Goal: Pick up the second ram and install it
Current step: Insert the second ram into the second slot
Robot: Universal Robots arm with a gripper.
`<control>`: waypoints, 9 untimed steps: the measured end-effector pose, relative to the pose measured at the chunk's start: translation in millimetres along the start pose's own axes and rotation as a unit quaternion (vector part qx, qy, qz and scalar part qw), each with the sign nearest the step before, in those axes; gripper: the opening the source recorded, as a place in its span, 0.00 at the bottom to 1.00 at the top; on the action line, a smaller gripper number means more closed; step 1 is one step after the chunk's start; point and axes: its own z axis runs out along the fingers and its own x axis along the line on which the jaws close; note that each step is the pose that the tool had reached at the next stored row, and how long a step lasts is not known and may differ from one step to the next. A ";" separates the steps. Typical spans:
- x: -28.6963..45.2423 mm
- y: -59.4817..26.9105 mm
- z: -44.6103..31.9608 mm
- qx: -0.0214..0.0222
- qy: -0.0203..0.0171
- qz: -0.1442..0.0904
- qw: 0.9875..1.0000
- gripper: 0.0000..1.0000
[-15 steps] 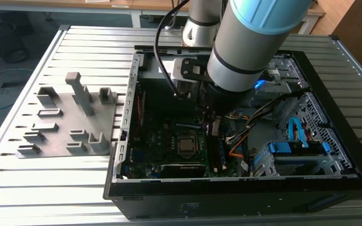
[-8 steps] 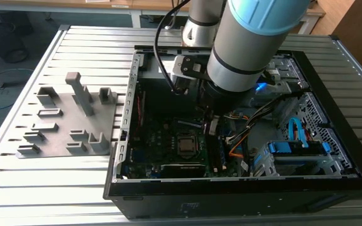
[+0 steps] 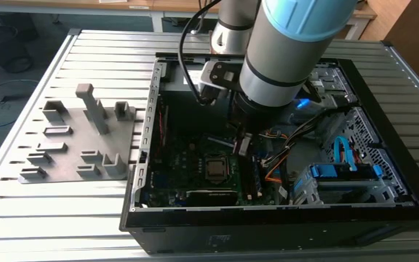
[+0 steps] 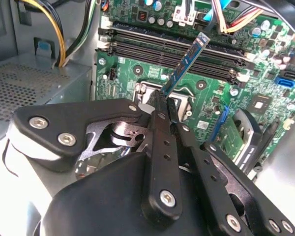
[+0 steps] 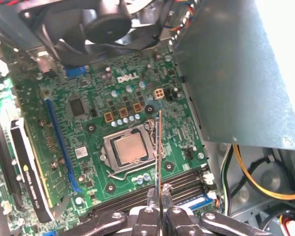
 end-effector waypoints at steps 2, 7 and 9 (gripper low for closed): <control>0.0 0.0 0.0 0.001 -0.001 0.009 1.000 0.13; 0.0 0.0 0.1 0.004 -0.003 0.033 0.999 0.13; 0.0 0.0 0.2 0.005 -0.003 0.041 0.999 0.13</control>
